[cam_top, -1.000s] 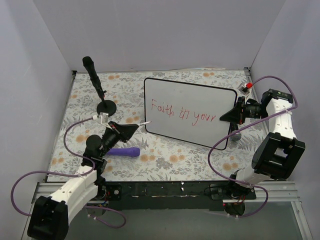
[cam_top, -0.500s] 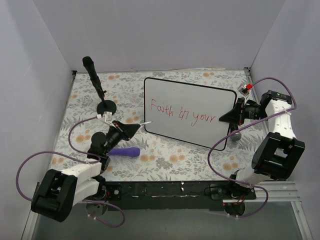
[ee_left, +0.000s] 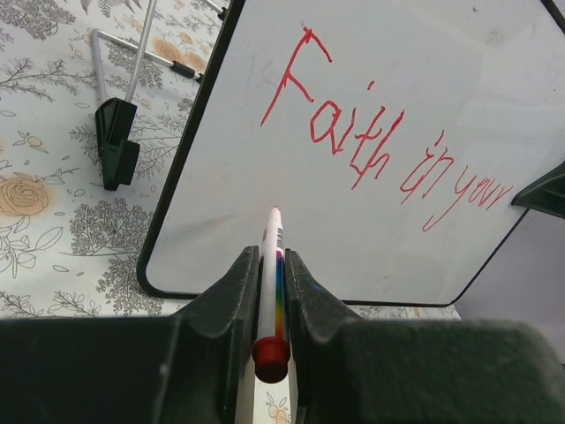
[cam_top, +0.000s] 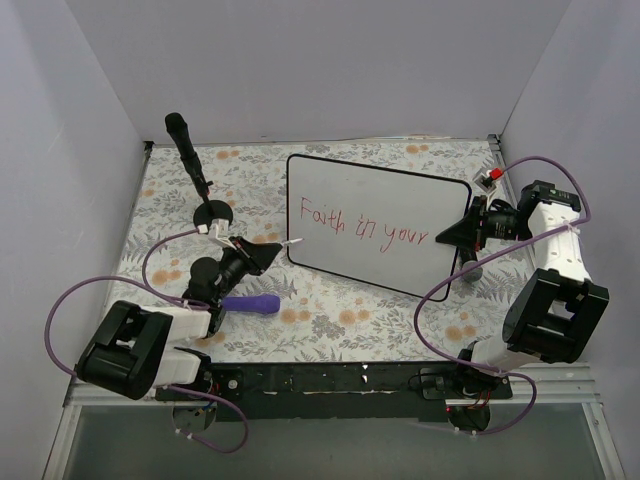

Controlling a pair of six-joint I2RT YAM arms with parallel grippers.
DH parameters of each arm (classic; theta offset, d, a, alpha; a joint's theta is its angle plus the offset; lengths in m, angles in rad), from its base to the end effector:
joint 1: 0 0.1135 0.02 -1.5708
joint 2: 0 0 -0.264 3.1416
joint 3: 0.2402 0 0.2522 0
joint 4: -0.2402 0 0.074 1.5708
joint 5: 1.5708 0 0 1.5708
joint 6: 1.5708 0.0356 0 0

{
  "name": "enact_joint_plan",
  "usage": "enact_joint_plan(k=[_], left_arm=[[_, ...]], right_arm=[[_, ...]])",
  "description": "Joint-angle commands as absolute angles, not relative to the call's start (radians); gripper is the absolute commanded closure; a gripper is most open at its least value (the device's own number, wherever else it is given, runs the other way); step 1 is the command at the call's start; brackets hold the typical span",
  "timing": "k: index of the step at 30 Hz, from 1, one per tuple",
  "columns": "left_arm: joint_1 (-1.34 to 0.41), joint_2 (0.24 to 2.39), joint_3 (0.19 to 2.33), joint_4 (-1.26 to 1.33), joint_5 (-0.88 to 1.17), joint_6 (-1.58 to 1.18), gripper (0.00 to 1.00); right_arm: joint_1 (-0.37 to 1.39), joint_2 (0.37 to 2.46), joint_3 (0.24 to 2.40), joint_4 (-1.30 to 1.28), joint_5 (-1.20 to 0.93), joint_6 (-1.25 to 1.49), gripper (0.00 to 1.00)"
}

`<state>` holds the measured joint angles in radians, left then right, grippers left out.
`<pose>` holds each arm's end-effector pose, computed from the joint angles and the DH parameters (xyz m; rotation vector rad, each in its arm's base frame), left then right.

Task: Write a sentence on the whiteboard

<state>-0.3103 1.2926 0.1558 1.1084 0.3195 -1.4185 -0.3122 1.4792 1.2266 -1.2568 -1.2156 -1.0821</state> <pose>0.1991 -0.0756 0.1673 -0.7173 1.7024 -1.5404 0.2513 -0.0460 0.2870 -0.8260 1.9199 1.0732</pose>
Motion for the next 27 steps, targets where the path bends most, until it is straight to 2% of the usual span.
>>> enact_joint_plan(k=[1,27], left_arm=[[-0.314,1.302,0.183,1.169,0.298,-1.394,1.00],[-0.313,1.313,0.161,1.195,0.270,-1.364,1.00]], right_arm=[[-0.305,1.442,1.227,-1.195,-1.175,-1.100,0.99],[-0.304,1.427,1.213,-1.167,-1.173,-1.075,0.99]])
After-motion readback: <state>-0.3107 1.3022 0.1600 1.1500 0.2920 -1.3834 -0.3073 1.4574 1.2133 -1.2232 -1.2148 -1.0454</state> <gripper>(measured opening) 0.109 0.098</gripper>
